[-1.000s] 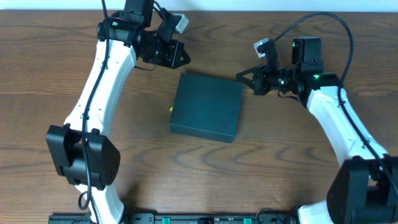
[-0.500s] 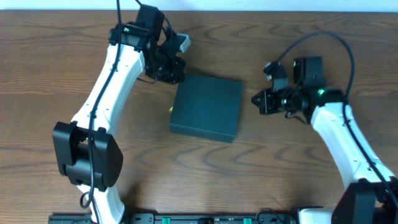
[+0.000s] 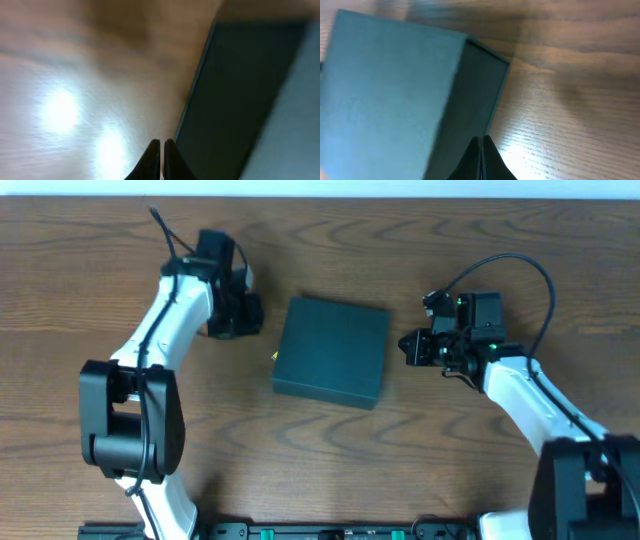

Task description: Pack container

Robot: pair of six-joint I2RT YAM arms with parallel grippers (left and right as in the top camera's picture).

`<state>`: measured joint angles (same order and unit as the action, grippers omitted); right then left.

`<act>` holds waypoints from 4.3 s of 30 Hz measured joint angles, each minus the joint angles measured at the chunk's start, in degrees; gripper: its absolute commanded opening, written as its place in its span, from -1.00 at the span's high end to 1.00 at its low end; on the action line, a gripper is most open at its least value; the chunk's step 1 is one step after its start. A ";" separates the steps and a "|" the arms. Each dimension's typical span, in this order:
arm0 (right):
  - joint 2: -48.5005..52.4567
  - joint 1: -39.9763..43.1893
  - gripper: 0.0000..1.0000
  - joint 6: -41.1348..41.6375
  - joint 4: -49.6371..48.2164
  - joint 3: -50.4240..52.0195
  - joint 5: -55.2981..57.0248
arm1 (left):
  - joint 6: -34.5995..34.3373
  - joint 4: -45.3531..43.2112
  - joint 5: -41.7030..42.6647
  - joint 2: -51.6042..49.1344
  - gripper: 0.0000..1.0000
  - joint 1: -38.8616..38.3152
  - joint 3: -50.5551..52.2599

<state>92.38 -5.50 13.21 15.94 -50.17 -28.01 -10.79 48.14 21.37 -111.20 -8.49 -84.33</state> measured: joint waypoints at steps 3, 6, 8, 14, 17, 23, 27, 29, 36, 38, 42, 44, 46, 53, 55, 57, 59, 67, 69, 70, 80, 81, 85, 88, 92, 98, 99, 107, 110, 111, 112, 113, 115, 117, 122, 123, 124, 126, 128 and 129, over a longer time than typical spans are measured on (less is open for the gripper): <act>2.47 0.00 0.97 0.87 -2.14 0.07 -0.17 | -2.60 -4.00 4.22 0.11 0.88 -0.66 6.45; 3.50 -0.35 0.98 1.49 -6.38 0.11 -0.52 | -3.69 -4.96 7.96 0.11 0.88 -0.76 9.90; 3.78 -0.98 0.97 1.68 -8.68 0.13 -0.68 | -4.31 -4.98 10.40 0.11 0.88 -1.53 10.62; 3.85 -1.49 0.97 1.90 -12.39 0.13 0.28 | -4.46 -4.92 11.28 0.11 0.88 -6.12 10.60; 3.87 -1.51 0.98 1.90 -12.83 0.13 1.05 | -4.46 -4.85 11.26 0.11 0.88 -7.58 10.62; 3.87 -1.46 0.98 1.84 -8.11 -0.42 1.99 | -5.64 -4.85 10.80 0.22 0.88 -7.61 10.62; 2.05 0.39 0.97 -1.01 8.35 -7.04 4.07 | -5.75 -2.93 7.89 5.18 0.88 -4.63 10.67; -1.86 1.46 0.98 -2.49 13.92 -10.03 5.31 | -5.55 -1.75 5.95 10.73 0.88 -3.04 10.67; -28.35 2.54 0.97 -8.92 28.44 -11.58 6.88 | -2.23 0.87 2.05 34.14 0.88 -3.32 11.32; -35.36 2.56 0.97 -10.10 29.35 -10.05 6.97 | -1.09 0.04 1.51 43.56 0.88 -4.35 14.03; -59.89 2.69 0.97 -11.10 33.05 1.64 6.82 | -0.31 -2.29 0.66 59.23 0.88 -4.92 25.07; -70.58 2.69 0.80 -10.43 35.26 6.58 5.90 | 0.00 -3.76 0.55 65.70 0.88 -5.03 32.59; -76.76 2.69 -0.98 -8.76 36.13 9.86 4.87 | -0.11 -5.20 0.31 69.02 -0.10 -5.09 37.66; -83.03 2.69 -0.99 -3.76 40.87 12.44 3.76 | -4.59 -6.03 0.02 70.03 -0.90 -5.11 40.81; -83.03 2.69 -0.98 -3.23 42.51 12.44 3.76 | -5.11 -6.01 0.02 69.79 -0.90 -5.11 40.81; -83.03 2.69 -0.99 -2.99 43.85 12.44 3.74 | -5.53 -5.99 0.02 69.68 -0.91 -5.11 40.81; -83.03 2.69 -0.98 -2.93 44.98 12.44 3.69 | -5.75 -5.99 0.02 69.68 -0.90 -5.11 40.81; -83.03 2.69 -0.99 -2.91 47.25 12.44 3.56 | -5.73 -2.60 -1.01 69.68 -0.90 -5.11 40.81; -83.03 2.69 -0.98 -2.91 47.28 12.46 3.56 | -5.73 -0.04 -1.46 69.68 -0.90 -5.14 40.81; -83.03 2.69 -0.99 -2.91 47.28 12.46 3.56 | -5.73 1.18 -2.25 69.88 -0.90 -5.31 40.81; -83.03 2.69 -0.99 -2.91 47.30 12.55 3.56 | -5.95 -19.10 -12.00 87.49 -0.90 -5.46 53.07; -83.03 2.69 -0.99 -2.91 47.28 12.55 3.54 | -5.99 -21.29 -12.59 89.70 -0.91 -5.18 56.50; -83.03 2.69 -0.99 -2.91 47.28 12.55 3.56 | -7.98 -26.73 -13.68 96.61 -0.90 -2.64 67.08; -83.03 2.69 -0.98 -2.91 47.28 12.55 3.56 | -9.18 -29.77 -14.12 100.80 -0.90 -1.22 72.65; -83.03 2.69 -0.99 -2.91 47.28 12.55 3.54 | -10.12 -32.89 -14.32 105.92 -0.90 -0.72 77.83; -83.03 2.69 -0.99 -2.91 47.28 12.66 3.54 | -10.19 -35.10 -15.69 110.14 -0.90 -0.61 78.68; -83.03 2.69 -0.99 -2.91 47.28 12.66 3.54 | -10.16 -35.10 -15.82 110.36 -0.91 -0.61 78.68; -83.03 2.69 -0.99 -2.91 47.28 12.66 3.54 | -10.16 -35.12 -15.85 110.51 -0.90 -0.61 78.68; -83.03 2.69 -0.98 -2.91 47.28 12.66 3.54 | -10.16 -35.12 -15.85 110.51 -0.91 -0.61 78.68; -83.03 2.69 -0.98 -2.89 47.30 12.66 3.54 | -10.16 -35.12 -15.85 110.51 -0.91 -0.61 78.68; -83.03 2.69 -0.98 -2.89 47.28 12.66 3.54 | -10.16 -35.12 -15.85 110.51 -0.90 -0.61 78.68; -83.03 2.69 -0.99 -2.89 47.28 12.66 3.54 | -10.16 -35.12 -15.85 110.51 -0.91 -0.61 78.68; -83.03 2.69 -0.98 -2.89 47.28 12.66 3.54 | -10.16 -35.12 -15.85 110.51 -0.90 -0.61 78.68; -83.03 2.69 -0.99 -2.89 47.28 12.66 3.54 | -10.16 -35.12 -15.85 110.51 -0.91 -0.61 78.68; -83.03 2.69 -0.99 -2.95 47.32 12.66 3.82 | -10.16 -35.12 -15.85 110.51 -0.90 -0.61 78.68; -83.03 2.69 -0.99 -2.97 47.25 12.66 4.44 | -10.16 -35.12 -15.85 110.51 -0.90 -0.61 78.68; -83.03 2.69 -0.98 -2.99 46.99 12.68 5.57 | -10.16 -35.12 -15.85 110.51 -0.91 -0.61 78.68; -83.10 2.69 -0.99 -3.02 44.63 13.29 8.63 | -10.16 -35.12 -15.87 110.51 -0.91 -0.61 78.68; -84.61 2.69 -0.99 -3.15 40.30 16.22 11.63 | -10.16 -35.12 -15.89 110.51 -0.90 -0.61 78.68; -85.66 2.69 -0.99 -3.19 38.84 17.90 12.55 | -10.14 -35.15 -15.96 110.51 -0.90 -0.61 78.68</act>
<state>6.72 -2.81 10.02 54.78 -32.27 -15.46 -20.93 12.99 5.41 -0.69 -9.10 -5.65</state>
